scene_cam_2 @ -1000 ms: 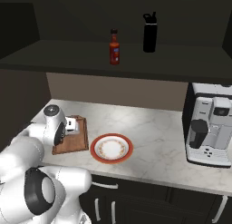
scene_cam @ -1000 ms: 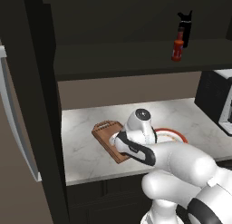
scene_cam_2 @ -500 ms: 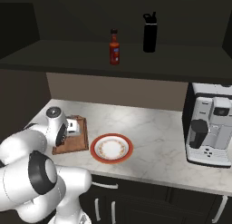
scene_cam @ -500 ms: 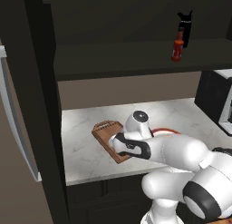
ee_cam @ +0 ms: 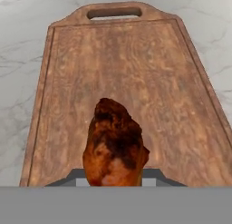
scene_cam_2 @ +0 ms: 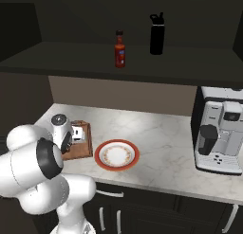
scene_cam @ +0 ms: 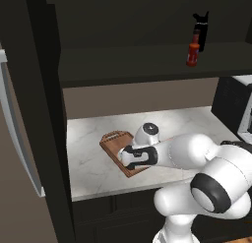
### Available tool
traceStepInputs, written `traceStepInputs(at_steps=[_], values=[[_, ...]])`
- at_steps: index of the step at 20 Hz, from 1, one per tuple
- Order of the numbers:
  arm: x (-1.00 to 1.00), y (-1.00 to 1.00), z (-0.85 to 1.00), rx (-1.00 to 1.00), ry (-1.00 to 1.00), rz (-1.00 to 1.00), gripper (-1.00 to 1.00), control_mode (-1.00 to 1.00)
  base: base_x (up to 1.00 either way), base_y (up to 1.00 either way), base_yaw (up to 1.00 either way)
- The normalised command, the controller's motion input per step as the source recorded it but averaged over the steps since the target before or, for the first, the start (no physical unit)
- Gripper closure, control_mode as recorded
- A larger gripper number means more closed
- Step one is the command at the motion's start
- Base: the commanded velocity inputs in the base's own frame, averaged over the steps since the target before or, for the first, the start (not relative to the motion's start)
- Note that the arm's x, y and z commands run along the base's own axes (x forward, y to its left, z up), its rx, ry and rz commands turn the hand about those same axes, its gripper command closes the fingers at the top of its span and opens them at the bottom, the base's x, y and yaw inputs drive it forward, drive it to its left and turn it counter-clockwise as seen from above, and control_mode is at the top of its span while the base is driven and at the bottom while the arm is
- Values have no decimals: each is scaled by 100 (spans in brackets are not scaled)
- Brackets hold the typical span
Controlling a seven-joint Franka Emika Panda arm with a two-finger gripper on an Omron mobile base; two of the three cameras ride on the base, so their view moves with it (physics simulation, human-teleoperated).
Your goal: Pick the chicken drumstick from the plate and place it on the cutting board. Then pick the condiment bottle from the cabinet and place it next to the cutting board.
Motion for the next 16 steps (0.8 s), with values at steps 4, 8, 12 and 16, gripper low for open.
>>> traceStepInputs(at_steps=[4,8,12,16], values=[[20,0,-17,0,0,0,100,-100,0,0,0],[20,0,-15,0,0,0,100,-100,0,0,0],[19,0,-15,0,0,0,100,-100,0,0,0],[13,0,-14,0,0,0,100,-100,0,0,0]])
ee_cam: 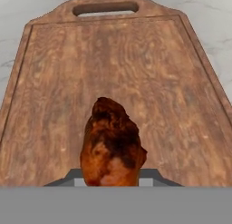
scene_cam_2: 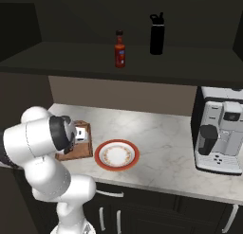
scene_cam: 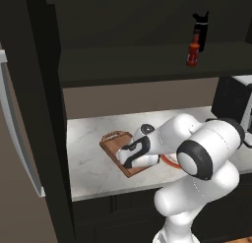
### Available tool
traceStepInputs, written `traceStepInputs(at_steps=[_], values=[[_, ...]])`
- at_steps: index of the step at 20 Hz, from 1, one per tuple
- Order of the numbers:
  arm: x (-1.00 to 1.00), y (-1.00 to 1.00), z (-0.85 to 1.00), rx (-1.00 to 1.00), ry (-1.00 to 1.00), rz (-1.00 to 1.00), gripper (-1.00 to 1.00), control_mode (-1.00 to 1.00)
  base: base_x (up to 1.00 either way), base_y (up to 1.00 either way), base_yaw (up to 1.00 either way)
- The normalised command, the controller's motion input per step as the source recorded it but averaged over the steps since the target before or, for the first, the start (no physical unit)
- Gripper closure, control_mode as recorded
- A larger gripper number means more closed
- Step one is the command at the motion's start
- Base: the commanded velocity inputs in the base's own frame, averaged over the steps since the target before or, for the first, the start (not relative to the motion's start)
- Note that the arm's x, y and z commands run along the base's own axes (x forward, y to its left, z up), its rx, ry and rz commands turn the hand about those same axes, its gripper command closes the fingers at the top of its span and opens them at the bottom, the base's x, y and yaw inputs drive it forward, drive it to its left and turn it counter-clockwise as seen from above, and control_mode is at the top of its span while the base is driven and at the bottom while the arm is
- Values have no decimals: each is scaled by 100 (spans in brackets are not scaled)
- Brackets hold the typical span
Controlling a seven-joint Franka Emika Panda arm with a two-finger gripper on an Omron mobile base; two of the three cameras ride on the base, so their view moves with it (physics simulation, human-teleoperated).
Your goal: Pick the chicken drumstick from the plate and place it on the cutting board. Then pick the condiment bottle from the cabinet and place it next to the cutting board.
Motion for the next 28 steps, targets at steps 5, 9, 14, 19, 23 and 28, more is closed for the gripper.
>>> traceStepInputs(at_steps=[5,9,14,19,23,28], values=[[11,0,-17,0,0,0,100,-100,0,0,0],[6,0,-18,0,0,0,100,-100,0,0,0],[2,0,-18,0,0,0,-100,-100,0,0,0],[0,0,-13,0,0,0,-100,-100,0,0,0],[0,0,-1,0,0,0,-100,-100,0,0,0],[0,0,0,0,0,0,-100,-100,0,0,0]])
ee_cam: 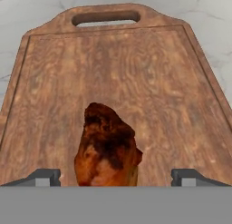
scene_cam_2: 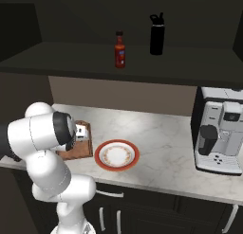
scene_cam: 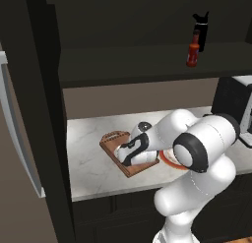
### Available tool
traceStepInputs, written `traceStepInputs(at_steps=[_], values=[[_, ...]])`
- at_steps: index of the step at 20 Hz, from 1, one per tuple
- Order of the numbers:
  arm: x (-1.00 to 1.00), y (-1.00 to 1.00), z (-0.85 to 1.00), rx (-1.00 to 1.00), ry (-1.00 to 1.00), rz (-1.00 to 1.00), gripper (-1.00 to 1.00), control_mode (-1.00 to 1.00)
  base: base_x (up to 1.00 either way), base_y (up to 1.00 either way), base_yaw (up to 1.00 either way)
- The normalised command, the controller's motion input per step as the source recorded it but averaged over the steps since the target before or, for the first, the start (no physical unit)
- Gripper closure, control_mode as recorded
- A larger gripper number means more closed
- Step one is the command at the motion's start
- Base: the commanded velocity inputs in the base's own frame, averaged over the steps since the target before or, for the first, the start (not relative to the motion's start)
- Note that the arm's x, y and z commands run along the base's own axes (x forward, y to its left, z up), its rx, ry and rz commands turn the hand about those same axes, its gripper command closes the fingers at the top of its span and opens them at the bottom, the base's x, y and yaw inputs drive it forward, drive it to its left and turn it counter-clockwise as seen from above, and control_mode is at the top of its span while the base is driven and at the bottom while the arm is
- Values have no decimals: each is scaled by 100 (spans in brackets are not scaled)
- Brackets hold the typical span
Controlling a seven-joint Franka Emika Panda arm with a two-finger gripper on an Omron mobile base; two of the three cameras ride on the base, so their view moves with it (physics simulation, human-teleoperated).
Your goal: Pick the chicken drumstick from the plate and place it on the cutting board. Then pick the condiment bottle from the cabinet and place it next to the cutting board.
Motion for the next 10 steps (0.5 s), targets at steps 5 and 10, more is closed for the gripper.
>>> traceStepInputs(at_steps=[5,10], values=[[0,0,0,0,0,0,-100,-100,0,0,0],[0,-1,10,1,0,0,-100,-100,0,0,0]])
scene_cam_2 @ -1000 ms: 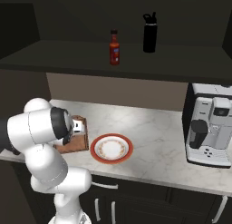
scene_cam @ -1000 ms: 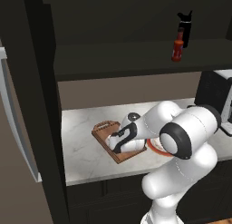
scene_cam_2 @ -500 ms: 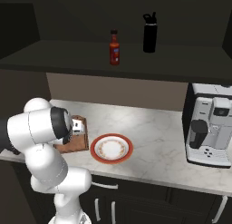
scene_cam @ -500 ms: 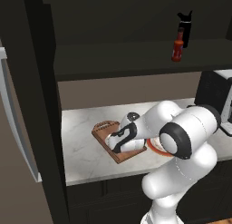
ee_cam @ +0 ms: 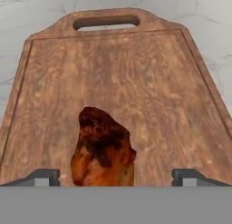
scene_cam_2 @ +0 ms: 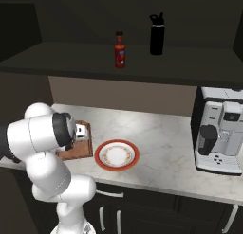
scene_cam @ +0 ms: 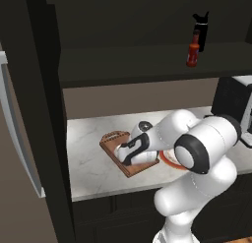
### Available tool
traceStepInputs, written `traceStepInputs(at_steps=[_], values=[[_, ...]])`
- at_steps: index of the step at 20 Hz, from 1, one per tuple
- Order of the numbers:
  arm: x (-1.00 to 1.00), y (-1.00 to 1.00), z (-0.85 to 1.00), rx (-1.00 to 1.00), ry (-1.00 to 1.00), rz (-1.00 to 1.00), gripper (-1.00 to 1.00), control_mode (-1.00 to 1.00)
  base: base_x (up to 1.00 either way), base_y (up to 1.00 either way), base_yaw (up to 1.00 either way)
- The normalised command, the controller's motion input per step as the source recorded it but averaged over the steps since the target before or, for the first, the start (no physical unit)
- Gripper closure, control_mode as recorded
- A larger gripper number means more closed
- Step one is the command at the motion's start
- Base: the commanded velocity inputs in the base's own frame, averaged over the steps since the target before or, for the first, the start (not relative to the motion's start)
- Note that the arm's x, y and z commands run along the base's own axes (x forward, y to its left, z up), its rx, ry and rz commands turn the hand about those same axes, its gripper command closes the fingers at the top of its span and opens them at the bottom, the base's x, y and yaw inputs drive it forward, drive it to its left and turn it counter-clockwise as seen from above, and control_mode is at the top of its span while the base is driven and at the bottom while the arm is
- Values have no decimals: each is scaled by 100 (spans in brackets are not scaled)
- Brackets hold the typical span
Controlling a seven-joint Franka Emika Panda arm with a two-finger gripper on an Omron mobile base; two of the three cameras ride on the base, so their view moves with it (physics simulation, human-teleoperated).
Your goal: Pick the chicken drumstick from the plate and place it on the cutting board. Then pick the condiment bottle from the cabinet and place it next to the cutting board.
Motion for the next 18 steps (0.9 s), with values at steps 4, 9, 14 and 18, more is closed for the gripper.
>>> traceStepInputs(at_steps=[4,9,14,18], values=[[0,0,27,3,0,0,-100,-100,0,0,0],[0,0,25,2,0,0,-100,-100,0,0,0],[0,0,18,1,0,0,-100,-100,0,0,0],[0,-3,14,0,0,0,-100,-100,0,0,0]])
